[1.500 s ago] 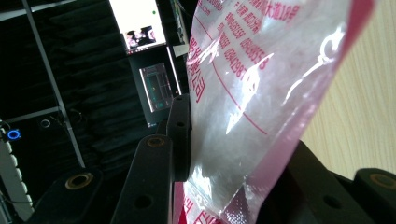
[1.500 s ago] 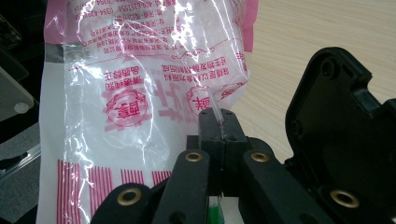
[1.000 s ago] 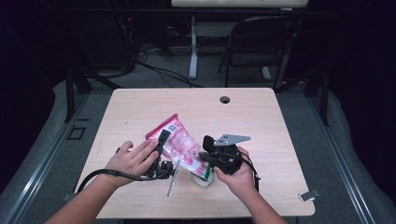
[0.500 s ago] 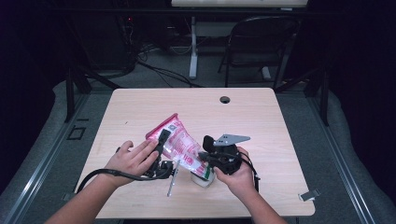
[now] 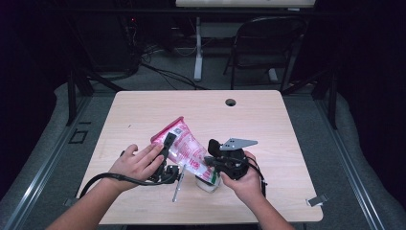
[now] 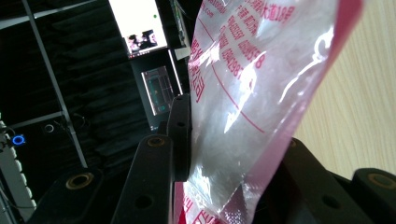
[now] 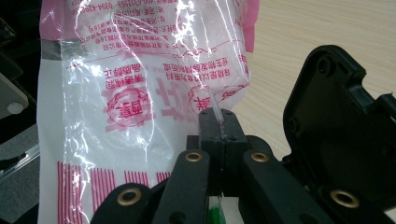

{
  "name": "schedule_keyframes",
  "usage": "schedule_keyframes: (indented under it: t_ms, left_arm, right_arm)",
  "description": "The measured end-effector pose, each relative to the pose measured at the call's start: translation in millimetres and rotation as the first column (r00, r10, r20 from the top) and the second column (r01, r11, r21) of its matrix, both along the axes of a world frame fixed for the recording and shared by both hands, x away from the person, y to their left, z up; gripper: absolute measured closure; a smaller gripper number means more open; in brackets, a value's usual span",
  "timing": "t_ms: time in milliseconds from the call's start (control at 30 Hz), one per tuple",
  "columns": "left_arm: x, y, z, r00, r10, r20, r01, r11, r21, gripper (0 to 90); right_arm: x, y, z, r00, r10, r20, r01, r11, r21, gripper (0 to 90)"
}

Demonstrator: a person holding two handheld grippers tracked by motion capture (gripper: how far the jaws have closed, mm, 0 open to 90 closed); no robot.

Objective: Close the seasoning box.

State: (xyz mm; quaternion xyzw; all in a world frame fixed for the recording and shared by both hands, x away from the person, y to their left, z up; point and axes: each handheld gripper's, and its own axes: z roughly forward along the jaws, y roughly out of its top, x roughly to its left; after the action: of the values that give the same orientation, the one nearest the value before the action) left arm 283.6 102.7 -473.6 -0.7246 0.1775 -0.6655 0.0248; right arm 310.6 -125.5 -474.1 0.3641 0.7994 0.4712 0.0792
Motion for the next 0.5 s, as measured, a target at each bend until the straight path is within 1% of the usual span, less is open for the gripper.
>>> schedule_keyframes:
  t_ms: [167,200,233,267,300,400,433,467,500]
  left_arm:
    - [-1.7,-1.1,1.8,1.0000,0.005,-0.006,-0.005,0.9999,0.011,71.4]
    - [-1.7,-1.2,1.7,1.0000,-0.004,0.008,0.004,0.9999,0.013,71.4]
    - [-2.1,-1.3,1.7,0.9999,-0.004,0.010,0.004,0.9999,0.013,71.4]
    - [-2.4,-1.5,1.8,1.0000,0.004,-0.003,-0.004,0.9999,0.015,71.5]
    - [-2.4,-1.4,1.2,1.0000,0.004,-0.008,-0.004,1.0000,0.007,71.5]
    - [-2.8,-2.0,1.1,1.0000,-0.002,-0.008,0.002,0.9999,0.012,71.5]
    - [-2.7,-1.9,0.4,1.0000,-0.009,0.002,0.009,0.9999,0.011,71.6]
    - [-2.6,-2.1,0.3,1.0000,-0.009,0.001,0.009,0.9999,0.014,71.7]
    - [-2.5,-2.2,0.2,1.0000,-0.008,0.002,0.008,0.9998,0.016,71.7]
  right_arm:
    - [-0.8,-0.1,0.4,1.0000,-0.001,-0.001,0.001,1.0000,-0.002,90.0]
    - [-1.1,-0.3,0.6,1.0000,-0.002,-0.001,0.002,1.0000,-0.004,90.0]
    - [-1.3,-0.4,0.6,1.0000,-0.002,0.000,0.002,1.0000,-0.003,90.0]
    - [-1.3,-0.7,0.8,1.0000,-0.001,0.000,0.001,1.0000,-0.006,90.0]
    - [-1.6,-0.7,0.8,1.0000,-0.002,0.001,0.002,1.0000,-0.005,90.0]
    - [-1.8,-1.4,0.5,1.0000,-0.003,0.000,0.003,1.0000,-0.005,90.0]
    - [-1.8,-1.6,0.1,1.0000,-0.006,0.000,0.006,1.0000,-0.002,90.0]
    - [-1.6,-2.0,-0.4,1.0000,-0.004,-0.001,0.004,1.0000,0.002,90.0]
    - [-1.4,-2.7,-0.4,1.0000,-0.003,-0.002,0.003,1.0000,-0.005,90.0]
